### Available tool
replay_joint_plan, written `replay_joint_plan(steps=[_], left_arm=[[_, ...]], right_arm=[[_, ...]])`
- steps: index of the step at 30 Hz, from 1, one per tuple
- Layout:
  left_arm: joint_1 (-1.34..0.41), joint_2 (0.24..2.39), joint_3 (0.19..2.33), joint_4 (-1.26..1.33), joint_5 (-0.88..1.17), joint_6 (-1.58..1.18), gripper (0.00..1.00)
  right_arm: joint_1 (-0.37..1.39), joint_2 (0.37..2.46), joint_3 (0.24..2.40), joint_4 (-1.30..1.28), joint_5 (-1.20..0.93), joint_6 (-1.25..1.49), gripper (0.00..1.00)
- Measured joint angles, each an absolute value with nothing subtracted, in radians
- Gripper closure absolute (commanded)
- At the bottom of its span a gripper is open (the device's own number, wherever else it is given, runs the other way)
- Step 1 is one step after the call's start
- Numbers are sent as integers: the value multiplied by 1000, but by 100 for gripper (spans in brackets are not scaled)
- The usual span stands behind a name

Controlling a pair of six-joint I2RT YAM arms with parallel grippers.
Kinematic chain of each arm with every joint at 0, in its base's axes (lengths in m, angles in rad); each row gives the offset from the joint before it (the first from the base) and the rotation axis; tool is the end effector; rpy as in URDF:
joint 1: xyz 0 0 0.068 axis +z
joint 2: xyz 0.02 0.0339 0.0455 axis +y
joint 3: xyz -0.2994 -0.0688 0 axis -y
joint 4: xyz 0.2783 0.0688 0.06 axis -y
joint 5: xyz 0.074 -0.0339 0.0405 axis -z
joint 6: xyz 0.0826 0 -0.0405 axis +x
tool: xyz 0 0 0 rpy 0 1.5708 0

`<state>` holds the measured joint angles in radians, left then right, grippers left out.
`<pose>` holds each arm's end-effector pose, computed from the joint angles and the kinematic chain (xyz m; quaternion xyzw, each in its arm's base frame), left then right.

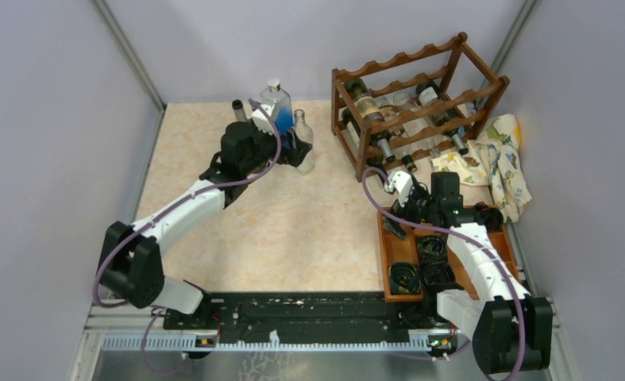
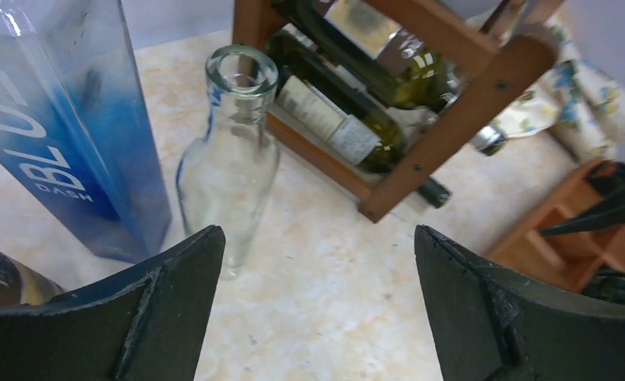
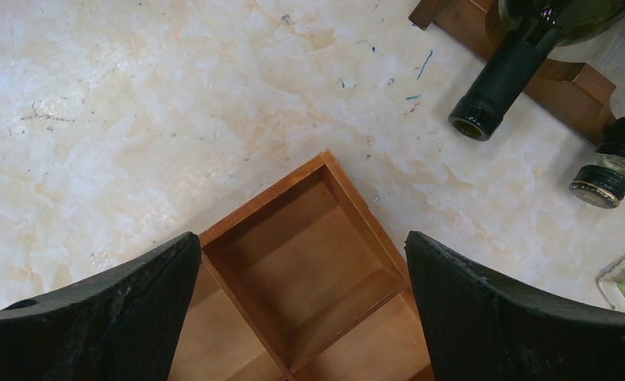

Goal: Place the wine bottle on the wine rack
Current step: Pick up the wine bottle from the center of the board.

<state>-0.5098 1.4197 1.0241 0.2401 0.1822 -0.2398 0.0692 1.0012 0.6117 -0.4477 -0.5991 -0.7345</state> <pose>0.3490 -0.2123 0.3336 0.1605 0.7419 -0.3013 0.5771 0.2302 0.0626 0.2098 -0.4462 0.7795 0.1485 0.4138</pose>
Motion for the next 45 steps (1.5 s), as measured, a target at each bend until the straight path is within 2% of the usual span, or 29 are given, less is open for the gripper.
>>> replay_joint_plan(steps=[11, 15, 24, 32, 35, 37, 40, 44, 45], left_arm=[[-489, 1571, 937, 486, 180, 5, 9], [-465, 1639, 937, 547, 200, 24, 13], [-431, 1758, 980, 600, 265, 26, 15], [-431, 1829, 1010, 698, 320, 53, 21], [-429, 1865, 1040, 706, 337, 54, 28], [-423, 1889, 1057, 719, 358, 56, 37], [-416, 1911, 1066, 749, 407, 58, 53], [-408, 1919, 1066, 767, 478, 66, 81], [-408, 1919, 1066, 767, 498, 70, 84]], right_arm=[[70, 1011, 612, -459, -599, -742, 2], [70, 1016, 612, -462, -599, -743, 2], [76, 1026, 612, -465, -597, -750, 1], [83, 1032, 612, -466, -595, -752, 2], [83, 1032, 612, -466, -594, -752, 2], [85, 1034, 612, -466, -594, -752, 2], [93, 1037, 612, -466, -593, -752, 2], [100, 1037, 612, -466, -591, -754, 2], [101, 1037, 612, -466, -591, -754, 2]])
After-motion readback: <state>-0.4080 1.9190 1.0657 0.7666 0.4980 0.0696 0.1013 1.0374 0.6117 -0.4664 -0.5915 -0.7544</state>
